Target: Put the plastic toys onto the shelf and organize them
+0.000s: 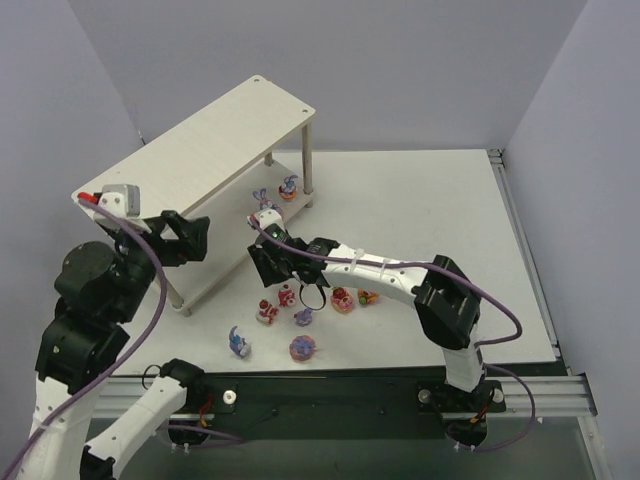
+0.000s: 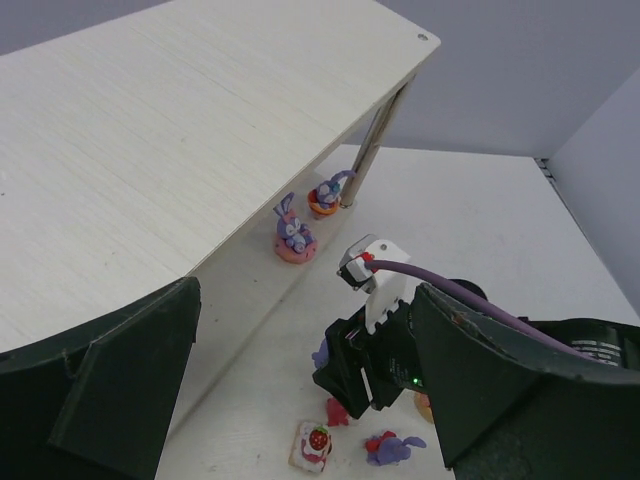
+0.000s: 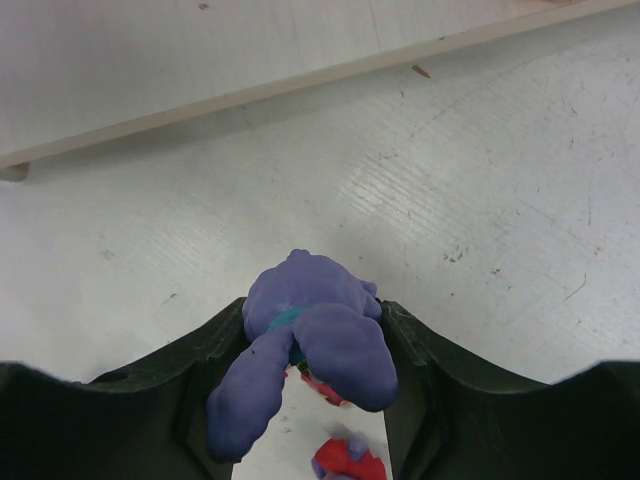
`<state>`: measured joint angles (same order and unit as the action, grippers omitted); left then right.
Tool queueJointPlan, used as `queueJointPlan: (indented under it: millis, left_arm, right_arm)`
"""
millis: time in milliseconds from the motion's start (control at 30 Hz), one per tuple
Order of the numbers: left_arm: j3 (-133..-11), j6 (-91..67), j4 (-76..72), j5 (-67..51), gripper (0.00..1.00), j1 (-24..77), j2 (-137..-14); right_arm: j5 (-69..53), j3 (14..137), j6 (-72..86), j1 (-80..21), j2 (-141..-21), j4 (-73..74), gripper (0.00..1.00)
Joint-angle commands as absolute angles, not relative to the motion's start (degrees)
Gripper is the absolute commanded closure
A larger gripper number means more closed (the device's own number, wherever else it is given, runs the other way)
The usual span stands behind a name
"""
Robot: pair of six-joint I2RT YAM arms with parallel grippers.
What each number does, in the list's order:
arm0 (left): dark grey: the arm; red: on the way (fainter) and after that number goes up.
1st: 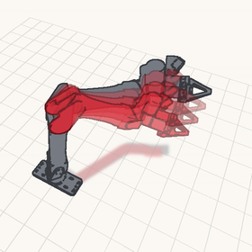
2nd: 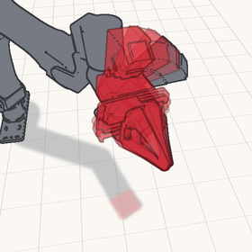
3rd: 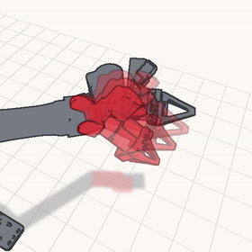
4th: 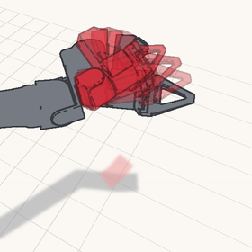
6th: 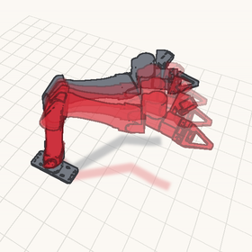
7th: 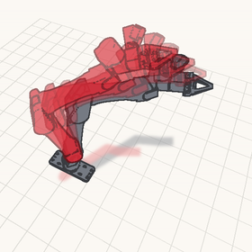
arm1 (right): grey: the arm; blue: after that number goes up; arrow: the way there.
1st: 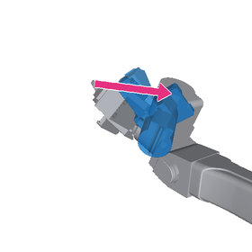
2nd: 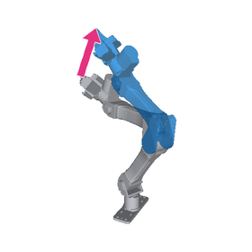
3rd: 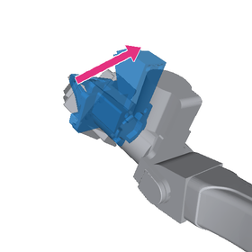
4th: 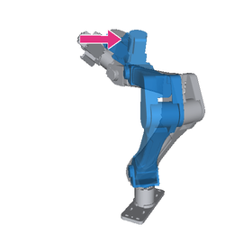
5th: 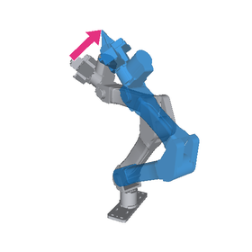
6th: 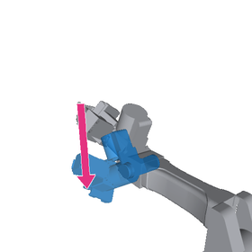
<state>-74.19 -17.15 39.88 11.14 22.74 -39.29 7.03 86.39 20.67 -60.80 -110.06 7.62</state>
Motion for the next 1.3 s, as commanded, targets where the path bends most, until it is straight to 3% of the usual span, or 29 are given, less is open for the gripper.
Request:
queueJointPlan:
  millis: [0,233,633,1267]
  left_arm:
    - [-71.02,-15.38,31.21,13.36,0.03,22.85,-31.83]
    - [-65.14,-15.73,27.87,6.95,0.03,23.03,-23.92]
    - [-63.72,-15.12,32.43,9.49,0.03,23.03,-18.72]
    - [-62.4,-13.89,34.45,12.83,0.03,23.12,-16.09]
  right_arm:
    - [8.96,89.56,18.72,-60.21,-111.35,2.56,1.0]
    - [11.34,88.77,16.79,-59.24,-113.81,-4.65,1.0]
    - [10.37,91.49,10.99,-57.75,-119.79,-16.43,1.0]
    - [8.53,101.6,8.7,-56.07,-130.08,-18.55,1.0]
